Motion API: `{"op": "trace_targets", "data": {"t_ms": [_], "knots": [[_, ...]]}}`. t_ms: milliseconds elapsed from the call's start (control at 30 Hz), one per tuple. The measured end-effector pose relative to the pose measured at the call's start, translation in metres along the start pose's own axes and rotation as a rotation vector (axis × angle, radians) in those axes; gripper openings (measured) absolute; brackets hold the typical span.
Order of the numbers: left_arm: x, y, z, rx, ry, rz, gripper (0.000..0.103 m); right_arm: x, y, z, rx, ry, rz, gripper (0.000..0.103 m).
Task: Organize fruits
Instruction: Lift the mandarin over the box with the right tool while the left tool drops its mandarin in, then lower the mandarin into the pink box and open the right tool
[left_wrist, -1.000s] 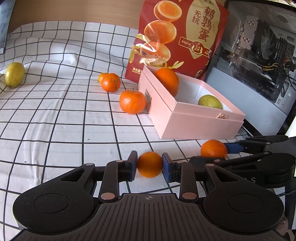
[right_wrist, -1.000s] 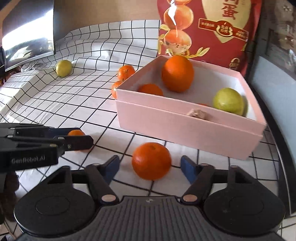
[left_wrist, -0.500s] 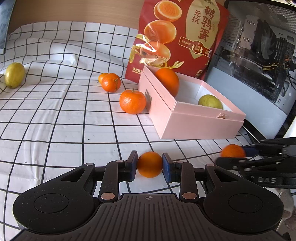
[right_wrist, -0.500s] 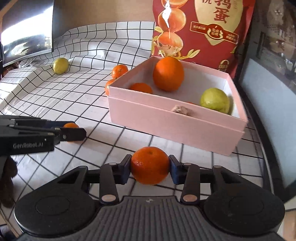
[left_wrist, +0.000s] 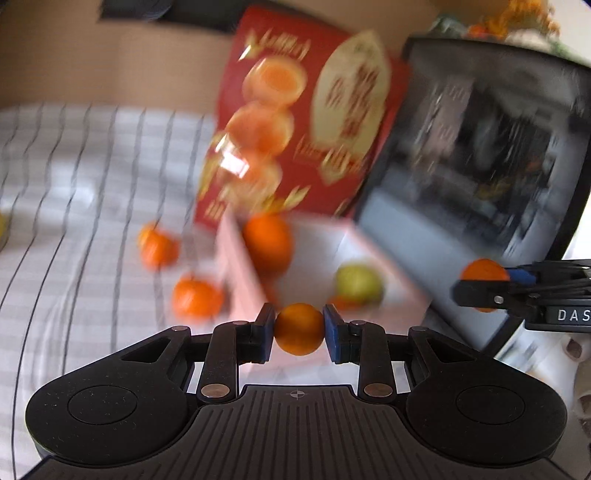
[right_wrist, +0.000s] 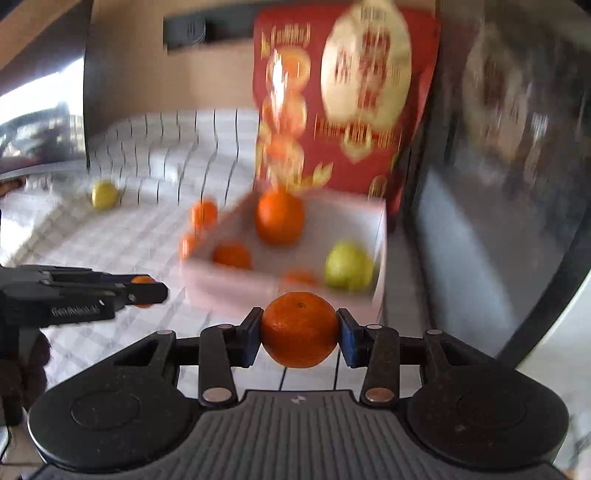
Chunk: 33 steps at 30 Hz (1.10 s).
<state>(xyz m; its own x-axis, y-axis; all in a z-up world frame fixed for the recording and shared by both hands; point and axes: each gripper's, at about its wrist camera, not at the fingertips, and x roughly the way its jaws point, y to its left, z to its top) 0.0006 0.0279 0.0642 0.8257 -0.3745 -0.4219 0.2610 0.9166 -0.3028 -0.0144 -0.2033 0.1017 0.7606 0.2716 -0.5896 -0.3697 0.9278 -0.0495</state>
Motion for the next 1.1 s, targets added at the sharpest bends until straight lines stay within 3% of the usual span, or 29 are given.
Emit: {"op": "trace_targets", "data": {"t_ms": [167,333,433,567,700,933,1100], "knots": [[0.035,-0.013,0.054,-0.060,0.052,-0.099,0.033,-0.018,-0.001,0.069,0.013,-0.102,-0.013,0.042],[0.079,-0.016,0.071,-0.114,0.113,-0.097,0.033,-0.004,0.000,0.116,0.037,-0.114,-0.050,0.042],[0.104,-0.013,0.065,-0.130,0.173,-0.085,0.032,0.007,0.005,0.124,0.023,-0.114,-0.092,0.042],[0.127,-0.020,0.051,-0.014,0.223,0.010,0.032,0.021,0.006,0.123,0.032,-0.091,-0.094,0.042],[0.130,-0.021,0.042,0.041,0.257,0.003,0.032,0.031,0.005,0.116,0.038,-0.062,-0.099,0.042],[0.086,0.006,0.046,-0.021,0.107,-0.011,0.032,0.038,-0.006,0.106,0.064,-0.044,-0.102,0.042],[0.039,0.058,0.026,-0.167,-0.020,0.007,0.032,0.048,-0.016,0.101,0.100,-0.017,-0.107,0.042]]}}
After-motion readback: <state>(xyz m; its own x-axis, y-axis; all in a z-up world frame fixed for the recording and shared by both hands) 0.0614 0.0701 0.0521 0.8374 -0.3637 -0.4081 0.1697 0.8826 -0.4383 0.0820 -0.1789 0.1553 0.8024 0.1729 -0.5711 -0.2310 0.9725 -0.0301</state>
